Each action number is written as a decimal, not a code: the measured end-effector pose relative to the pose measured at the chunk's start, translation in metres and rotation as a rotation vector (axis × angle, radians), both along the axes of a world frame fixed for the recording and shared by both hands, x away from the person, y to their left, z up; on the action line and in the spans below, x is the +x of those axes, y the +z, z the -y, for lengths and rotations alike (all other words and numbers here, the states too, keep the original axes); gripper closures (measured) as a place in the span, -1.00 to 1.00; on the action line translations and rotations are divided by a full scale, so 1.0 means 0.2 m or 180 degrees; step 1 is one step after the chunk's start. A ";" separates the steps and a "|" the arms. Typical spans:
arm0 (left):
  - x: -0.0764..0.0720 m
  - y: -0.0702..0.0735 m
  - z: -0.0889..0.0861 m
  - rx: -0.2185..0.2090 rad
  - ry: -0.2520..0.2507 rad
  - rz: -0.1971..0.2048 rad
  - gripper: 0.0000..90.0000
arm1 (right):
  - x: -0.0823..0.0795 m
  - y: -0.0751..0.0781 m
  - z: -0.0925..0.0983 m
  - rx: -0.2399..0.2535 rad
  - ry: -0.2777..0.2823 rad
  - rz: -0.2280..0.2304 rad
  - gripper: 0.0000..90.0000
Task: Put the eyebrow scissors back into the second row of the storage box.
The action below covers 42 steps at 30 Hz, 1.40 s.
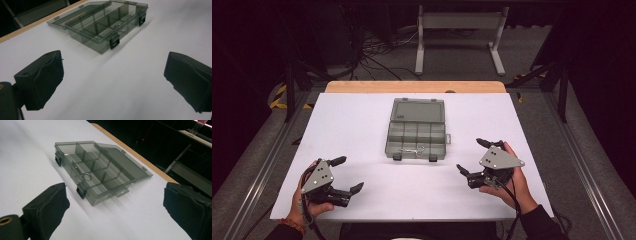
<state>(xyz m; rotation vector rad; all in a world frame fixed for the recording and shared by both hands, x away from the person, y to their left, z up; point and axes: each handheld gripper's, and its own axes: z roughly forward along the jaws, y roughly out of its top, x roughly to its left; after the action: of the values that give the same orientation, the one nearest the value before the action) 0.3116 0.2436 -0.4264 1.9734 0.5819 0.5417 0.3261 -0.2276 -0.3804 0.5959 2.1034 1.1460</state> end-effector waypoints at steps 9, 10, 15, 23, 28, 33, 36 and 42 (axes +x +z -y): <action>0.00 0.00 0.00 0.0004 -0.0015 -0.0009 -0.92 | -0.04 -0.06 0.07 0.0021 -0.0072 -0.0029 -0.87; 0.00 0.00 0.00 0.0006 -0.0012 -0.0009 -0.93 | -0.04 -0.06 0.08 0.0003 -0.0079 -0.0031 -0.87; 0.01 0.00 0.00 0.0014 -0.0017 -0.0014 -0.93 | -0.06 -0.11 0.11 -0.0033 -0.0145 -0.0054 -0.88; 0.02 -0.01 0.01 0.0011 -0.0019 -0.0036 -0.93 | -0.08 -0.17 0.19 0.0018 -0.0281 -0.0098 -0.89; 0.03 -0.01 0.01 0.0024 -0.0031 -0.0034 -0.93 | -0.10 -0.21 0.24 0.0045 -0.0380 -0.0159 -0.89; 0.03 -0.01 0.02 0.0022 -0.0034 -0.0041 -0.93 | -0.13 -0.24 0.27 0.0011 -0.0408 -0.0176 -0.90; 0.03 -0.01 0.01 0.0019 -0.0009 -0.0041 -0.93 | -0.13 -0.24 0.27 0.0049 -0.0410 -0.0170 -0.90; 0.03 -0.01 0.02 0.0019 -0.0010 -0.0045 -0.93 | -0.14 -0.23 0.25 0.0039 -0.0362 -0.0136 -0.90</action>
<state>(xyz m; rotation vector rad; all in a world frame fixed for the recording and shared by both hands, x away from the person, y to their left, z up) 0.3181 0.2394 -0.4279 1.9849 0.5865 0.5284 0.2986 -0.2773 -0.4270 0.7421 2.0713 1.0920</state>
